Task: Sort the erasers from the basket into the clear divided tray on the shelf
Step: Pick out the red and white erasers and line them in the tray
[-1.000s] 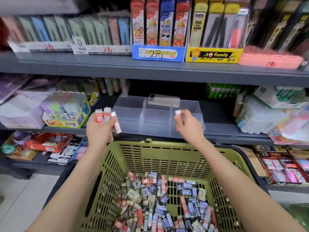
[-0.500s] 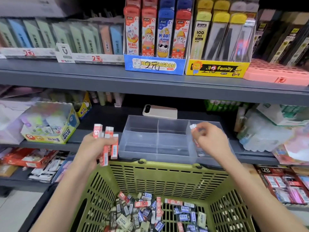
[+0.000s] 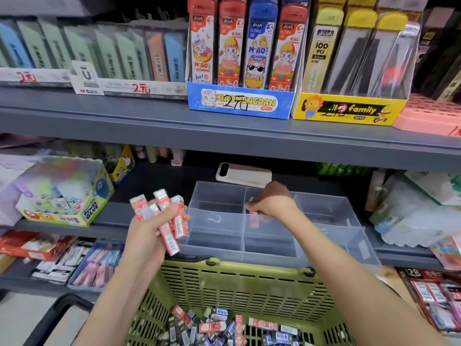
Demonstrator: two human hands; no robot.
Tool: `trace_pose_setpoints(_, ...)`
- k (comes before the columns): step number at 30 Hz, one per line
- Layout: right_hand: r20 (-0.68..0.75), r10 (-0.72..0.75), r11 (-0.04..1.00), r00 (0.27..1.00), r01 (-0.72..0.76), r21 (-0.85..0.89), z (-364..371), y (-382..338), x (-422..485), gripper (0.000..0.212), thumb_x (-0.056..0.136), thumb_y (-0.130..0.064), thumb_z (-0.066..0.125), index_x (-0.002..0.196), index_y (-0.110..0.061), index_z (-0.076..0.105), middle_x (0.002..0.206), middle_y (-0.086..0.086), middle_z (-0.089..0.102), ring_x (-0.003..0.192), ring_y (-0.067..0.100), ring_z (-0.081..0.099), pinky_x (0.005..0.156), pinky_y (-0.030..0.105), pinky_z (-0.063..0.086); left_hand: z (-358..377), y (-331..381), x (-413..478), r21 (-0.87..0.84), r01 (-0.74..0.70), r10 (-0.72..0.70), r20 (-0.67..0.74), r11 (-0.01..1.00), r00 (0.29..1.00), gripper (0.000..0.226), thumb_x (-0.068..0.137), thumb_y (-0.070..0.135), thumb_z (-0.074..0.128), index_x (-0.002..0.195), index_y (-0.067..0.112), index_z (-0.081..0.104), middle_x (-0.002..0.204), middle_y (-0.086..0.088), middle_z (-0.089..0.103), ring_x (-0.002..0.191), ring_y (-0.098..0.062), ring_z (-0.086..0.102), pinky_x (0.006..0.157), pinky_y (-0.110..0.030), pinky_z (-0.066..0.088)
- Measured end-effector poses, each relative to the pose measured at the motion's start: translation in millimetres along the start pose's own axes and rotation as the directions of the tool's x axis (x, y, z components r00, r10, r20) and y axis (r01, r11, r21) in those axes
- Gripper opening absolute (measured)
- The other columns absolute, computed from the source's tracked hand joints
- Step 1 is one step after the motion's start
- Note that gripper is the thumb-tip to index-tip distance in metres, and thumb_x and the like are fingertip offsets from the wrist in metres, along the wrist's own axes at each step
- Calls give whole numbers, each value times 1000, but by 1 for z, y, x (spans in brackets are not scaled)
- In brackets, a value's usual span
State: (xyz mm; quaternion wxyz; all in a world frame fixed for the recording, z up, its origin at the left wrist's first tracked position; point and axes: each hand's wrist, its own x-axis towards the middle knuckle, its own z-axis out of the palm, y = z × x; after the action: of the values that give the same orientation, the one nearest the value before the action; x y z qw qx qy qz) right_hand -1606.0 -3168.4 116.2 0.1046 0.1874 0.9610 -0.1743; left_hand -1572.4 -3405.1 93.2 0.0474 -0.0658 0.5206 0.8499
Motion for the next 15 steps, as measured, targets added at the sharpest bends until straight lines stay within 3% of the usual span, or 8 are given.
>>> trace_pose_setpoints(2, 77, -34, 998, 996, 38, -57, 1, 2, 1, 49, 87, -49, 54, 60, -8, 53, 61, 4, 52, 63, 19, 51, 47, 21, 33, 2, 5, -2, 57, -5, 4, 29, 998, 1000, 30, 65, 15, 70, 94, 6, 69, 82, -8, 74, 74, -22, 72, 55, -26, 56)
trace_pose_setpoints(5, 161, -94, 979, 982, 62, 196, 3, 11, -1, 33, 93, -35, 52, 82, -9, 69, 77, 5, 64, 69, 18, 53, 53, 22, 34, 6, 13, -7, 100, -25, 19, 55, 995, 998, 37, 63, 16, 72, 97, 5, 64, 82, -8, 74, 74, -24, 72, 54, -25, 55)
trace_pose_setpoints(6, 177, -106, 971, 978, 63, 232, 3, 12, -2, 26, 94, -26, 52, 79, -11, 68, 74, 3, 61, 66, 17, 49, 52, 24, 32, 8, 14, -8, 102, -29, 23, 62, 994, 998, 37, 63, 17, 72, 97, 6, 64, 82, -8, 74, 75, -23, 73, 54, -25, 55)
trace_pose_setpoints(9, 230, -82, 992, 970, 57, 113, -6, 10, -6, 20, 86, -7, 53, 67, -12, 54, 71, 6, 49, 61, 19, 41, 53, 25, 26, 17, 17, -14, 110, -23, 12, 102, 994, 995, 36, 63, 18, 71, 98, 8, 65, 83, -6, 75, 76, -22, 72, 55, -25, 55)
trace_pose_setpoints(11, 119, -121, 992, 985, 125, -20, -11, 7, -13, 14, 87, -6, 51, 82, -5, 65, 88, 9, 62, 76, 22, 56, 61, 21, 38, 24, 16, -18, 126, -7, -11, 143, 992, 990, 36, 63, 19, 71, 97, 9, 66, 83, -7, 75, 76, -22, 72, 55, -25, 55)
trace_pose_setpoints(12, -3, -169, 985, 986, 169, 44, -12, 6, -20, 16, 88, -9, 52, 89, -6, 68, 95, 8, 67, 84, 24, 60, 68, 22, 43, 28, 15, -21, 136, 5, -26, 158, 991, 987, 36, 62, 19, 72, 96, 10, 66, 84, -7, 75, 76, -23, 72, 55, -25, 55)
trace_pose_setpoints(13, -106, -205, 942, 973, 226, 249, -12, 5, -32, 17, 89, -14, 54, 90, -9, 70, 92, 5, 70, 84, 21, 62, 71, 23, 47, 31, 14, -23, 145, 18, -42, 167, 989, 985, 37, 61, 21, 73, 96, 10, 67, 84, -7, 75, 77, -23, 72, 55, -25, 55)
trace_pose_setpoints(15, -169, -322, 655, 932, 348, 671, -14, -3, -63, 16, 90, -27, 59, 84, -18, 71, 74, -5, 71, 69, 9, 61, 64, 22, 48, 37, 11, -25, 157, 35, -64, 182, 987, 981, 38, 58, 24, 75, 94, 12, 68, 84, -8, 75, 76, -23, 72, 55, -25, 55)
